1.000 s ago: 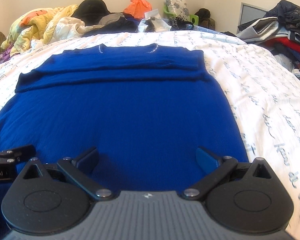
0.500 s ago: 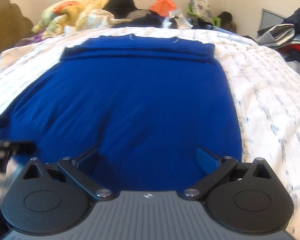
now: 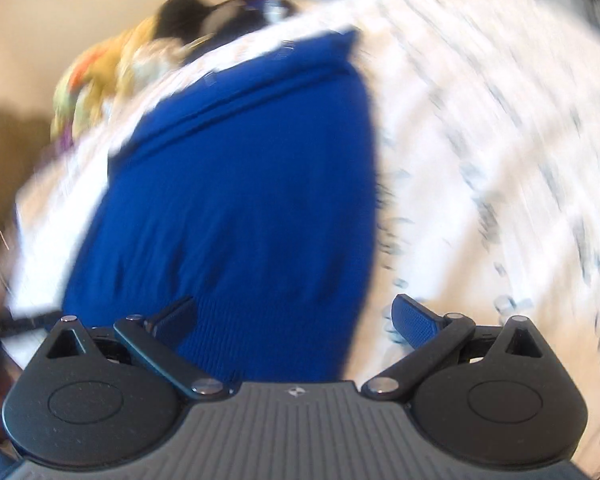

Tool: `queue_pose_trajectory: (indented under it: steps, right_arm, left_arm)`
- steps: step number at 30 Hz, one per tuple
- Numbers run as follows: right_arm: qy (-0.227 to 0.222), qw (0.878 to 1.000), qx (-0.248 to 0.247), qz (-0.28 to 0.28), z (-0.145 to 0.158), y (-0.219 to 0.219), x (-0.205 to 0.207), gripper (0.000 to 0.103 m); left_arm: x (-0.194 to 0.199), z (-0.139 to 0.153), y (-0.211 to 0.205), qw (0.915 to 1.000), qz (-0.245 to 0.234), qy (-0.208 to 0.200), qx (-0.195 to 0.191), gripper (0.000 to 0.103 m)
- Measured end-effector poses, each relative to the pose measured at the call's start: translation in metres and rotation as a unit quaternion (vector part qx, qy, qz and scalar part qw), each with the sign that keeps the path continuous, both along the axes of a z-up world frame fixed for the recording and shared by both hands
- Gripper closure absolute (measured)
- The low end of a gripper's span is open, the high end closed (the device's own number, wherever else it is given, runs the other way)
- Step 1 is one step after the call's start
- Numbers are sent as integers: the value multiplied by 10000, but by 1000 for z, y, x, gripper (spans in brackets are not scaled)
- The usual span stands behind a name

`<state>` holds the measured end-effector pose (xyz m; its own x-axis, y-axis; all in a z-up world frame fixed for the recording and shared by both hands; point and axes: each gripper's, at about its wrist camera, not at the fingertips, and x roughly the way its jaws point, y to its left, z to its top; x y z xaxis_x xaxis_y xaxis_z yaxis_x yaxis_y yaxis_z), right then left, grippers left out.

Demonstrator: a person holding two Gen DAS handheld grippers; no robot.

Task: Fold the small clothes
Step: 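Move both open grippers along the folded sweater toward its hem, then close both grippers on the sweater hem corners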

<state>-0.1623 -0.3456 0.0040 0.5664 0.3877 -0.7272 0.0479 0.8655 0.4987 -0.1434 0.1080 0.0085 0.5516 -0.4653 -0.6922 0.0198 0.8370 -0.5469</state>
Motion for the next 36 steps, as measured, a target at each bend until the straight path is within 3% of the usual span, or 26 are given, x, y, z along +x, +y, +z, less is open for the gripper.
queue_pose_trajectory:
  steps: [3,5,8,10,14,20,24,25,26,27,28,30,31,33,36]
  right_arm:
    - [398,9940,950,361,-10,-12,10,0]
    - [716,9820,1566,776,-16,-8,16,0]
    - [920,9714,1913,1060,-21,0,20,0]
    - [960,9692,2040,991,-21,-4,21,0]
    - [926,9638,2415,653,-28,-24,18,0]
    - [865,9601,2573,676,-33,-24,23,0]
    - [825,9619,2506,720,-32,-26,27,2]
    - [829,9628,2470,714,-31,-26,29,6]
    - [843,9652,2385,666,-31,-25,30,11]
    - [903,9689,2220,610,-30,-23,32,33]
    - [1021,9719,2043,577,-32,-23,33,67]
    - [1150,9718,2002,480,-39,-24,34,88]
    - [1161,9704,2074,430,-41,-27,35,90]
    - [1147,9710,2058,405,-43,-28,34,96]
    - [1066,9739,1954,443,-42,-27,33,97]
  left_arm:
    - [10,-14,14,9910,-215,410,-1256,0]
    - [14,-18,19,9866,-190,499,-1539,0]
    - [19,-22,28,9803,-163,699,-1842,2]
    - [22,-21,34,9797,-162,765,-1848,5]
    - [26,-4,49,9921,-92,602,-1098,4]
    - [37,-12,43,9882,-381,606,-1355,3]
    - [37,-19,35,9853,-477,660,-1501,16]
    - [37,-19,34,9858,-490,678,-1456,26]
    - [36,-19,35,9868,-470,712,-1376,44]
    - [35,-20,36,9879,-454,778,-1265,53]
    - [35,-20,36,9886,-429,836,-1174,67]
    - [36,-22,41,9887,-364,947,-1107,80]
    - [37,-23,42,9888,-354,982,-1063,88]
    - [38,-23,43,9890,-382,994,-1027,88]
    - [39,-20,45,9889,-438,962,-1047,89]
